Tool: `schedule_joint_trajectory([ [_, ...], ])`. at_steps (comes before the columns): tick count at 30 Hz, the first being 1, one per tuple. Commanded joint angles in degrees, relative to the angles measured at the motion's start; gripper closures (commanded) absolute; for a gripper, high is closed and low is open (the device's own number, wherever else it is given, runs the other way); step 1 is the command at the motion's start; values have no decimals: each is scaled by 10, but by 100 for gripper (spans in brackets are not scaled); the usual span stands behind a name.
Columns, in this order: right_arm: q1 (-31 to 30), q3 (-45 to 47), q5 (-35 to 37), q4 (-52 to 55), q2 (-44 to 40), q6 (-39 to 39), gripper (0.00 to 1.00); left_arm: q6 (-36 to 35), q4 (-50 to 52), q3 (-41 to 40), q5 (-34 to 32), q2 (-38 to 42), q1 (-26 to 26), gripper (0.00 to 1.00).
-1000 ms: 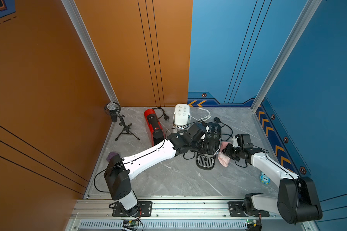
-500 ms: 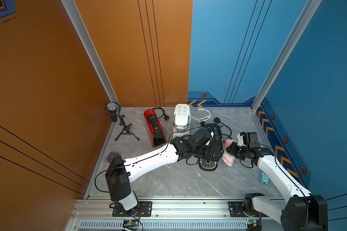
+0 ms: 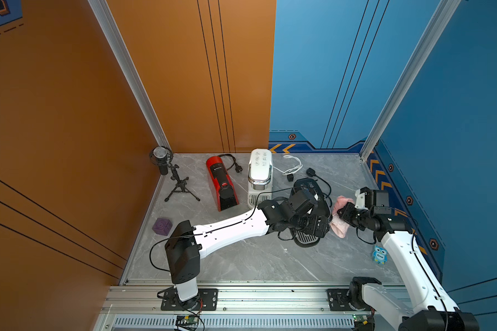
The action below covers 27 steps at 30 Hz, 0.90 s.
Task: Wipe the surface of a coffee machine
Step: Adjust the coffee machine at the center of the board, then adjust the cleaning item.
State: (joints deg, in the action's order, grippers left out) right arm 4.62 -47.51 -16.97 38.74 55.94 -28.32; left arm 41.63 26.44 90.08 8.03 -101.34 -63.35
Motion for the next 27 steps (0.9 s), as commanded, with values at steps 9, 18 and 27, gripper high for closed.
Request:
schedule_joint_trajectory([
  [9, 39, -63, -58, 24, -38, -24, 100, -13, -22, -25, 12, 63, -21, 1],
  [18, 26, -166, -197, -48, -111, -61, 100, -10, -22, -145, -9, 293, 49, 3],
  [27, -155, -115, -252, -154, -80, -21, 100, 8, -75, -101, 140, 263, 143, 1],
])
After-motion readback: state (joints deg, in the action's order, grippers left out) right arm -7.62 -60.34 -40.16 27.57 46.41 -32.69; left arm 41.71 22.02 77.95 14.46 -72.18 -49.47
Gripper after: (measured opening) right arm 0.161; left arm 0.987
